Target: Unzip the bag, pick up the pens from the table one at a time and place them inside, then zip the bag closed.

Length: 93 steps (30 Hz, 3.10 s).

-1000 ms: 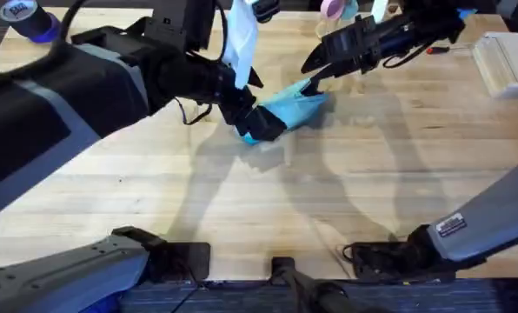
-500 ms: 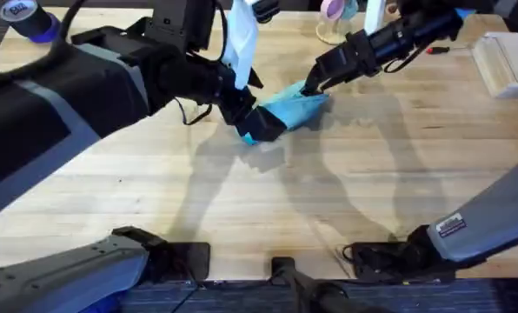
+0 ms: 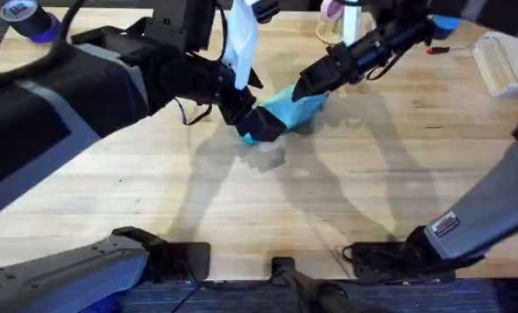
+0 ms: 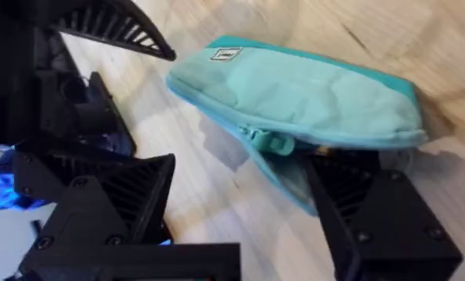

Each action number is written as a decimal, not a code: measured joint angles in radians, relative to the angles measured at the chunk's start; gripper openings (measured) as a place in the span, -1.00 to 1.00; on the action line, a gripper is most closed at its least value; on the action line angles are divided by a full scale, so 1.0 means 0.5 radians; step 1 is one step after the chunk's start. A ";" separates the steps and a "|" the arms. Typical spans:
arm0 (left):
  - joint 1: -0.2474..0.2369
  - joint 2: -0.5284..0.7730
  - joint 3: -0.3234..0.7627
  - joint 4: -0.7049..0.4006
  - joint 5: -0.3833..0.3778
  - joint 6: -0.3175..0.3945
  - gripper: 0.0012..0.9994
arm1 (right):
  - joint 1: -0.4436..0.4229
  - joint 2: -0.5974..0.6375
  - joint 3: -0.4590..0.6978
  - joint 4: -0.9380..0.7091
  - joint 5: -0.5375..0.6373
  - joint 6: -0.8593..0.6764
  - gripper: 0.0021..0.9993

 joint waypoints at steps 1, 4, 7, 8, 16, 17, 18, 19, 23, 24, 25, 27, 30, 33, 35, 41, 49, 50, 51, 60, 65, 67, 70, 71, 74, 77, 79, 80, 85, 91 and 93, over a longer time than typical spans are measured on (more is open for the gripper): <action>0.000 0.000 0.000 0.000 0.000 0.000 0.99 | 0.000 0.030 0.000 0.001 -0.025 -0.001 0.99; 0.000 0.000 0.000 0.000 0.000 0.000 0.99 | 0.000 0.112 0.000 0.001 -0.122 -0.001 0.99; 0.000 0.000 0.000 0.000 0.000 0.000 0.99 | -0.002 0.127 0.000 -0.003 -0.179 -0.002 0.99; 0.000 0.000 0.000 0.000 0.000 0.000 0.99 | -0.002 0.128 0.000 -0.002 -0.194 -0.002 0.99; 0.000 0.000 0.000 0.000 0.000 0.000 0.99 | 0.002 0.141 0.000 -0.039 -0.569 -0.001 0.99; 0.000 0.000 0.000 0.000 0.000 0.000 0.99 | 0.002 0.141 -0.001 -0.042 -0.577 -0.001 0.99; 0.000 0.000 0.000 0.000 0.000 0.000 0.99 | 0.002 0.141 -0.001 -0.046 -0.583 -0.001 0.99; 0.000 0.000 0.000 0.000 0.000 0.000 0.99 | 0.002 0.141 -0.002 -0.048 -0.586 -0.001 0.99; 0.000 0.000 0.000 0.000 0.000 0.000 0.99 | 0.000 0.141 -0.002 -0.061 -0.597 -0.001 0.99; 0.000 0.000 0.000 0.000 0.000 0.000 0.99 | -0.001 0.141 -0.002 -0.063 -0.598 -0.001 0.99; 0.000 0.000 0.000 0.000 0.000 0.000 0.99 | -0.005 0.140 -0.002 -0.066 -0.598 -0.001 0.99; 0.000 0.000 0.000 0.000 0.000 0.000 0.99 | -0.008 0.134 -0.003 -0.068 -0.598 -0.001 0.99; 0.000 0.000 0.000 0.000 0.000 0.000 0.99 | -0.014 0.086 -0.009 -0.069 -0.591 -0.001 0.99; 0.000 0.000 0.000 0.000 0.000 0.000 0.99 | -0.028 -0.131 -0.011 -0.082 -0.647 -0.001 0.99; 0.000 0.000 0.000 0.000 0.000 0.000 0.99 | -0.027 -0.165 -0.011 -0.083 -0.668 0.000 0.99; 0.000 0.000 0.000 0.000 0.000 0.000 0.99 | -0.028 -0.173 -0.011 -0.105 -0.680 0.001 0.99; 0.000 0.000 0.000 0.000 -0.003 0.000 0.99 | -0.017 -0.285 -0.011 -0.076 -0.476 0.001 0.99; 0.000 0.000 0.000 0.000 -0.007 0.003 0.99 | 0.005 -0.411 -0.011 -0.049 -0.350 0.006 0.99; 0.000 0.000 0.000 0.000 -0.006 0.013 0.99 | 0.014 -0.452 -0.011 -0.035 -0.303 0.016 0.99; 0.049 0.000 0.000 0.000 0.156 0.180 0.99 | 0.071 -0.647 -0.011 0.079 0.189 0.268 0.99; 0.210 0.000 0.000 -0.008 0.339 0.309 0.99 | 0.105 -0.649 0.007 0.078 0.429 0.442 0.99; 0.286 0.000 0.000 -0.038 0.425 0.377 0.99 | 0.135 -0.649 0.041 0.076 0.545 0.500 0.99; 0.358 0.000 0.000 -0.079 0.516 0.451 0.99 | 0.204 -0.649 0.109 0.076 0.675 0.550 0.99; 0.369 0.000 0.000 -0.090 0.534 0.468 0.99 | 0.237 -0.649 0.131 0.079 0.719 0.560 0.99; 0.372 0.000 0.000 -0.106 0.571 0.503 0.99 | 0.333 -0.649 0.158 0.085 0.855 0.583 0.99; 0.371 0.000 0.000 -0.128 0.568 0.520 0.99 | 0.424 -0.649 0.158 0.081 1.017 0.602 0.99; 0.371 0.000 0.000 -0.151 0.556 0.526 0.99 | 0.468 -0.649 0.158 0.084 1.098 0.603 0.99; 0.367 0.000 0.000 -0.166 0.541 0.529 0.99 | 0.481 -0.649 0.158 0.086 1.126 0.603 0.99; 0.235 0.112 0.000 -0.200 0.391 0.541 0.99 | 0.490 -0.649 0.158 0.086 1.231 0.619 0.99; 0.184 0.228 0.000 -0.112 0.279 0.542 0.99 | 0.490 -0.649 0.158 0.085 1.246 0.627 1.00; 0.182 0.268 0.000 -0.083 0.254 0.542 0.99 | 0.490 -0.649 0.158 0.086 1.247 0.632 1.00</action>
